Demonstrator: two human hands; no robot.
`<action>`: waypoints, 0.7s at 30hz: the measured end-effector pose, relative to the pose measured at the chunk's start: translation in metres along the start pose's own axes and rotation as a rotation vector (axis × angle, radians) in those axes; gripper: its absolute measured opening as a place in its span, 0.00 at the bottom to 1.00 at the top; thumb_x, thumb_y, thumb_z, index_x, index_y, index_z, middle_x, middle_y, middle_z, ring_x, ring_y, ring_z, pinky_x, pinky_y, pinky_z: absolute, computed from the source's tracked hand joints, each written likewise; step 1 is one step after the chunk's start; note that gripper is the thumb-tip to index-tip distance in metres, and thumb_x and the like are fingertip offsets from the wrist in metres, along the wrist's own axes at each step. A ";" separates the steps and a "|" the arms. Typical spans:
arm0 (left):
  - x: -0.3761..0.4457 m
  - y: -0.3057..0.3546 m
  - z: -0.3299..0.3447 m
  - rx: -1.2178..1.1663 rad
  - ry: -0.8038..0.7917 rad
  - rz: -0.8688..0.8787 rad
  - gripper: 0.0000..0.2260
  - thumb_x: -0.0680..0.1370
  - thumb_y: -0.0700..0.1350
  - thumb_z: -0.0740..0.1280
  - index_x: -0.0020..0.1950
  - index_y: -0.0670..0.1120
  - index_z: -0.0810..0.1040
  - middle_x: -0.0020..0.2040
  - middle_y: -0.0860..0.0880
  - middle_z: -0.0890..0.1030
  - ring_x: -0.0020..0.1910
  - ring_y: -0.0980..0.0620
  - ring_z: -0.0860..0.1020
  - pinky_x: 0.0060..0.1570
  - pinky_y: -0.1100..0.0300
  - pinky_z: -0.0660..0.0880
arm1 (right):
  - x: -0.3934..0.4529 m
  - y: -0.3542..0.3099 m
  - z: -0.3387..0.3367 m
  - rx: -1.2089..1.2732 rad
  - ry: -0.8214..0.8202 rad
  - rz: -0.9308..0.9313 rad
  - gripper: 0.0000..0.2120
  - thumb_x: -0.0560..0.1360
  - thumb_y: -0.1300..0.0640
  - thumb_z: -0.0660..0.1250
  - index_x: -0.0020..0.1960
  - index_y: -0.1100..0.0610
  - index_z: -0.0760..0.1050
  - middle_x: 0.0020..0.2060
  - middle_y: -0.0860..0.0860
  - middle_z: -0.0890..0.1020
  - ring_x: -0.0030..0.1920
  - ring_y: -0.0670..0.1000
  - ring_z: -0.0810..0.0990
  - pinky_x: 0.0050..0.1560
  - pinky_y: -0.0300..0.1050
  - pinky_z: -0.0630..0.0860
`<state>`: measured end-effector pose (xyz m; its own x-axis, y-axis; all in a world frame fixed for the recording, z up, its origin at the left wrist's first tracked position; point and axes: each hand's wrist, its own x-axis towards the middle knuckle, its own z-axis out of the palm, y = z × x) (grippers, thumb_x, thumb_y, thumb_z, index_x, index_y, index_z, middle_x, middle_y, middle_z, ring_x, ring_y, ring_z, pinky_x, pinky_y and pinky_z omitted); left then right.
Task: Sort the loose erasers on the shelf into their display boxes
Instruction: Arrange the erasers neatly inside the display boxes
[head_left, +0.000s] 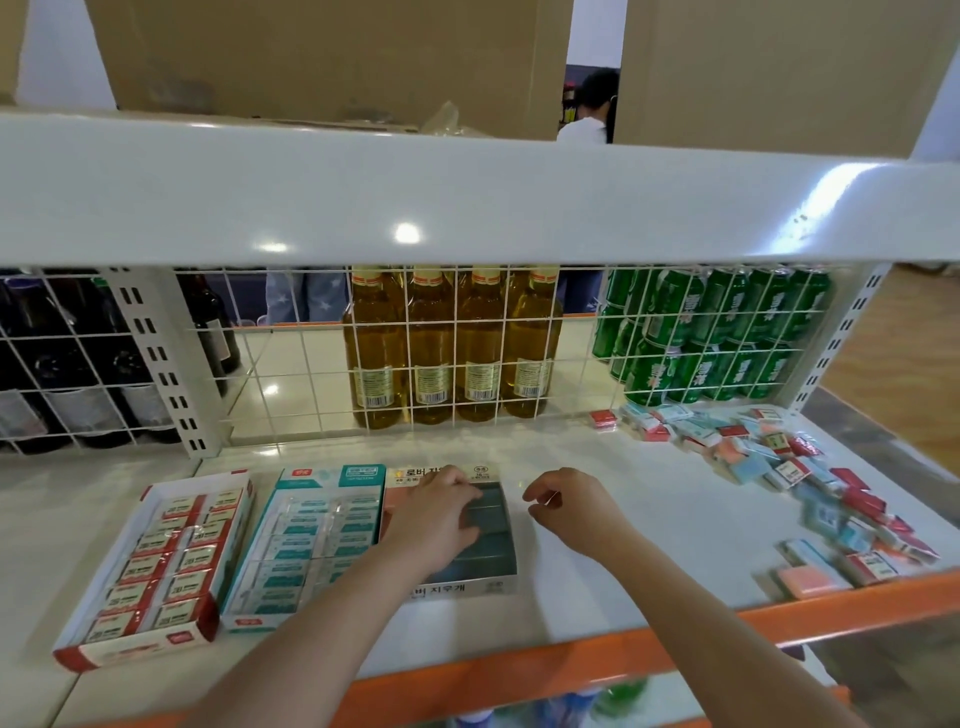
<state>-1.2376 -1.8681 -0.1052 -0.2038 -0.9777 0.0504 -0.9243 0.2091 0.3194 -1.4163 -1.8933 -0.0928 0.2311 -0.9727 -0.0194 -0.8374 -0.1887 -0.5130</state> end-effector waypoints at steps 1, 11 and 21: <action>0.001 0.000 0.000 0.000 0.007 0.000 0.20 0.77 0.50 0.65 0.69 0.53 0.70 0.67 0.55 0.67 0.64 0.54 0.67 0.64 0.59 0.67 | -0.001 0.003 -0.001 0.007 0.000 0.008 0.11 0.77 0.58 0.64 0.57 0.53 0.78 0.55 0.50 0.77 0.52 0.48 0.76 0.53 0.36 0.72; 0.009 0.010 -0.002 0.010 0.002 -0.036 0.23 0.76 0.51 0.66 0.70 0.52 0.68 0.64 0.53 0.69 0.60 0.53 0.70 0.58 0.60 0.69 | -0.007 0.038 -0.010 0.033 -0.003 0.064 0.10 0.75 0.60 0.64 0.54 0.56 0.79 0.48 0.50 0.75 0.47 0.48 0.74 0.50 0.38 0.71; 0.051 0.062 0.003 -0.046 -0.016 0.010 0.17 0.79 0.49 0.62 0.68 0.49 0.70 0.66 0.50 0.70 0.64 0.51 0.70 0.63 0.56 0.68 | -0.005 0.089 -0.045 0.033 0.067 0.156 0.12 0.75 0.63 0.60 0.55 0.55 0.78 0.47 0.50 0.75 0.47 0.49 0.74 0.48 0.37 0.70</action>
<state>-1.3065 -1.9045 -0.0856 -0.2181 -0.9752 0.0386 -0.9064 0.2171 0.3624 -1.5139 -1.9116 -0.0998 0.0651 -0.9969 -0.0438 -0.8438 -0.0316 -0.5358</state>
